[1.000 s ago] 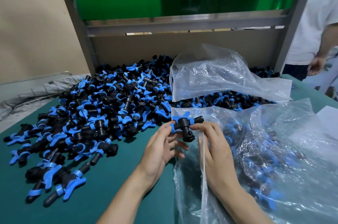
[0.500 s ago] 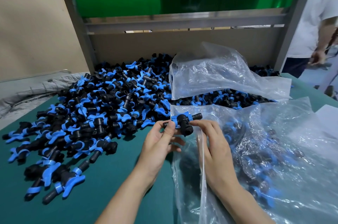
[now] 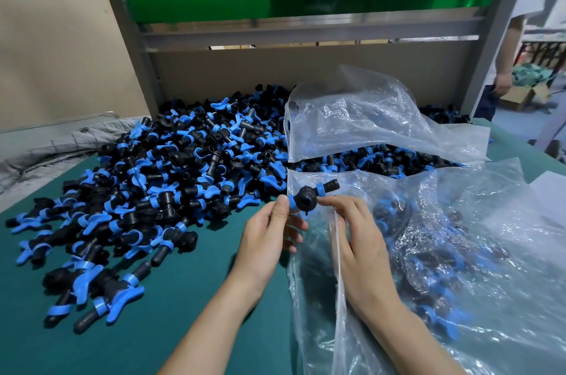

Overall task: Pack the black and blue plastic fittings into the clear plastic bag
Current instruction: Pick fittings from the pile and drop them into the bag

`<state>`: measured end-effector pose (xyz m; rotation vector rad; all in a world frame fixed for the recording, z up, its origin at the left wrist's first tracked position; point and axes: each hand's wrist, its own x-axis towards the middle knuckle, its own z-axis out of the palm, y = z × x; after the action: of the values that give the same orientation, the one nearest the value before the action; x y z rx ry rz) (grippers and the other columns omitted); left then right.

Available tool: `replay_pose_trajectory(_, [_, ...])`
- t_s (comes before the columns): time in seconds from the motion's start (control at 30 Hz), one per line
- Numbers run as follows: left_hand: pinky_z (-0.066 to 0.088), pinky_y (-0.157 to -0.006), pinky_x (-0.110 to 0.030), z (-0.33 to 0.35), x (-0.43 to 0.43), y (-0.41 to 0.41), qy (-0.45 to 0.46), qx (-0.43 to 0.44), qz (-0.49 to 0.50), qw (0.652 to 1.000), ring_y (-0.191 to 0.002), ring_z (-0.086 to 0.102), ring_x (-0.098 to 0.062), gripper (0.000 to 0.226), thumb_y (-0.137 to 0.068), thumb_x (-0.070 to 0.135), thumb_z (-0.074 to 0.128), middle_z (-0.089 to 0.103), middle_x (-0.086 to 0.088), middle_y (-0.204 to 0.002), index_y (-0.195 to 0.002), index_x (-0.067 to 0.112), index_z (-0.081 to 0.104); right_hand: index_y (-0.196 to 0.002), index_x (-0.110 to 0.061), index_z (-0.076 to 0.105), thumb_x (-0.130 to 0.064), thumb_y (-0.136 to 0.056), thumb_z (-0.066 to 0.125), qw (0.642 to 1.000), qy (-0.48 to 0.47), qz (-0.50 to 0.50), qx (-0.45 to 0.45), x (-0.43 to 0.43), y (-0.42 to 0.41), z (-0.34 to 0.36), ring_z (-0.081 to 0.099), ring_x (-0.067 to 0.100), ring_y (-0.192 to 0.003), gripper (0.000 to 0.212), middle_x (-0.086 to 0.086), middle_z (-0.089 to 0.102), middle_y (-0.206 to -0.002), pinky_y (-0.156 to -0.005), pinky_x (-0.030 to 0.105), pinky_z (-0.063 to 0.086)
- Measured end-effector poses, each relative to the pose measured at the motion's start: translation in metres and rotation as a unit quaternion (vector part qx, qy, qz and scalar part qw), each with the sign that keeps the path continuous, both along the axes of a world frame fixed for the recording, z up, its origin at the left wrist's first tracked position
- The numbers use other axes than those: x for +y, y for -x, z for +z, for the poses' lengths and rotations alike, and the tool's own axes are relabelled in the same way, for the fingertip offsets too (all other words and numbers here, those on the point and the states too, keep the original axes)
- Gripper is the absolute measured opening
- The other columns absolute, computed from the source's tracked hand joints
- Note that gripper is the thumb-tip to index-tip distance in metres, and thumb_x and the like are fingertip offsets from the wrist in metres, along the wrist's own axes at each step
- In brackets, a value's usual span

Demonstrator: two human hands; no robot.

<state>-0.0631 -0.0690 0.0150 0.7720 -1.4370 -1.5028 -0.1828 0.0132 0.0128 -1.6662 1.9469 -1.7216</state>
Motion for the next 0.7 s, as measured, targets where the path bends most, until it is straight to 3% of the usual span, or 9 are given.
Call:
replay_pose_trajectory(0.13, [0.046,-0.049,-0.024,0.002,-0.001,-0.002,0.004,0.0,0.037,0.999,-0.057,0.058,-0.015,0.043,-0.098,0.046,0.045,0.067,-0.004,-0.068,-0.086,0.01,0.063,-0.115,-0.031,0.059,-0.016,-0.102,0.04,1.0,0.004,-0.002,-0.004,0.001,-0.001,0.001,0.057,0.004,-0.11,0.028,-0.015,0.058,-0.115,-0.095,0.029,0.046])
replay_pose_trajectory(0.23, [0.041,-0.049,-0.03,0.002,-0.005,-0.007,0.033,-0.033,0.126,0.991,-0.051,0.049,-0.016,0.046,-0.102,0.046,0.042,0.049,0.004,-0.053,-0.069,0.017,0.054,-0.113,-0.034,0.054,-0.017,-0.105,0.038,1.0,0.009,-0.011,-0.01,0.002,-0.002,0.003,0.057,0.003,-0.102,0.025,-0.012,0.059,-0.109,-0.088,0.027,0.046])
replay_pose_trajectory(0.37, [0.028,-0.052,-0.036,-0.001,-0.005,-0.015,0.21,-0.125,0.196,0.95,-0.053,0.03,-0.011,0.044,-0.095,0.05,0.038,0.03,0.008,-0.052,-0.059,0.025,0.032,-0.112,-0.034,0.051,-0.023,-0.101,0.035,0.999,0.029,-0.018,-0.004,0.004,-0.005,0.007,0.058,0.004,-0.095,0.023,-0.011,0.06,-0.104,-0.083,0.026,0.044])
replay_pose_trajectory(0.47, [0.035,-0.052,-0.039,-0.007,-0.001,-0.012,0.293,-0.198,0.156,0.922,-0.05,0.035,-0.008,0.039,-0.096,0.052,0.035,0.04,0.008,-0.054,-0.067,0.027,0.042,-0.113,-0.035,0.05,-0.026,-0.101,0.034,0.999,0.041,-0.017,0.013,0.005,-0.007,0.009,0.057,0.003,-0.105,0.022,-0.013,0.059,-0.109,-0.09,0.027,0.046])
replay_pose_trajectory(0.53, [0.038,-0.051,-0.032,-0.007,0.005,-0.005,0.328,-0.229,0.113,0.91,-0.051,0.044,-0.005,0.032,-0.097,0.054,0.038,0.051,0.013,-0.059,-0.078,0.031,0.051,-0.113,-0.036,0.049,-0.028,-0.1,0.033,0.998,0.048,-0.016,0.025,0.005,-0.007,0.01,0.057,0.003,-0.104,0.022,-0.014,0.058,-0.109,-0.09,0.031,0.048])
replay_pose_trajectory(0.6, [0.042,-0.056,-0.02,-0.006,0.013,0.002,0.32,-0.21,0.066,0.922,-0.058,0.053,0.001,0.016,-0.097,0.045,0.048,0.062,0.02,-0.07,-0.095,0.036,0.061,-0.112,-0.033,0.051,-0.027,-0.1,0.034,0.997,0.063,-0.016,0.041,0.004,-0.007,0.011,0.057,0.004,-0.102,0.021,-0.013,0.057,-0.108,-0.089,0.036,0.048])
replay_pose_trajectory(0.7, [0.053,-0.07,-0.024,0.004,0.026,0.015,0.218,-0.126,-0.017,0.968,-0.075,0.065,-0.006,0.01,-0.099,0.024,0.057,0.071,0.011,-0.084,-0.1,0.028,0.065,-0.111,-0.02,0.058,-0.025,-0.099,0.034,0.993,0.085,-0.029,0.081,0.004,-0.009,0.015,0.056,0.009,-0.102,0.027,-0.009,0.056,-0.109,-0.091,0.038,0.047])
